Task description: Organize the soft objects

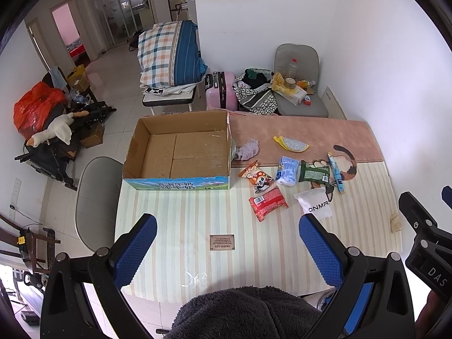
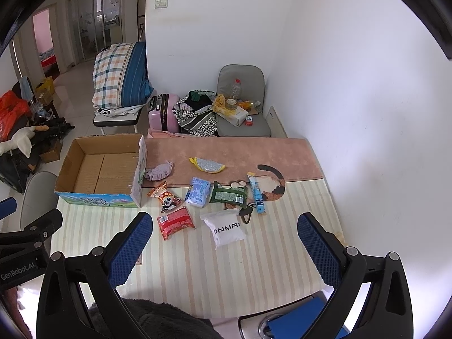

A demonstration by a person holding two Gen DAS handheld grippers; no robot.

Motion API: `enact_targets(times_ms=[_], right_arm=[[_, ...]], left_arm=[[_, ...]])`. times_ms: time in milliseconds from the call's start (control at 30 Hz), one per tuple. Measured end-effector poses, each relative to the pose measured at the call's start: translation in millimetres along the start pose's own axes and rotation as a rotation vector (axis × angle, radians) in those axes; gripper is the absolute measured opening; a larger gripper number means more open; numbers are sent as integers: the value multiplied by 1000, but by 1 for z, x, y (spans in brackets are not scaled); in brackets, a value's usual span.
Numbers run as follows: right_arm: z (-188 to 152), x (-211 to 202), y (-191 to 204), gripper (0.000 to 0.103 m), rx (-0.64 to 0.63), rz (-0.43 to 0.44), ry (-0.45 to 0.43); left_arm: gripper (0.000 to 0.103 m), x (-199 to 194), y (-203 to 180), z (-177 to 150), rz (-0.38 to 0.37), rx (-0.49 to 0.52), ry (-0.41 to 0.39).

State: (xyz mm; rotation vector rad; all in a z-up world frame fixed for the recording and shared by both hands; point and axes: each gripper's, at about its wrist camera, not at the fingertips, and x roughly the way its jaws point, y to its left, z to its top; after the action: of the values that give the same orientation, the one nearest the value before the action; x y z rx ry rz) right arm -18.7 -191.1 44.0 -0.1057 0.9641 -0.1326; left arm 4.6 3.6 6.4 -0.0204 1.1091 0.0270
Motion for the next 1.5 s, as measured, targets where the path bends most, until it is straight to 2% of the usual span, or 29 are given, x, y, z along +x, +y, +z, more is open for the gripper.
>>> enact_targets(times_ms=[1033, 1200, 1300, 1400, 1500], right_arm=[[-1, 10, 2, 103, 17, 4, 11], [2, 45, -14, 103, 67, 12, 64], [6, 80, -27, 103, 95, 2, 110], [6, 132, -50, 103, 175, 32, 198], [-3, 208, -71, 103, 309, 114, 336]], left_arm=[[103, 8, -3, 4, -2, 4, 7], [103, 35, -11, 20, 12, 3, 13], [103, 76, -25, 34, 54, 56, 30], [103, 123, -40, 42, 82, 121, 65], [103, 171, -53, 46, 93, 180, 124]])
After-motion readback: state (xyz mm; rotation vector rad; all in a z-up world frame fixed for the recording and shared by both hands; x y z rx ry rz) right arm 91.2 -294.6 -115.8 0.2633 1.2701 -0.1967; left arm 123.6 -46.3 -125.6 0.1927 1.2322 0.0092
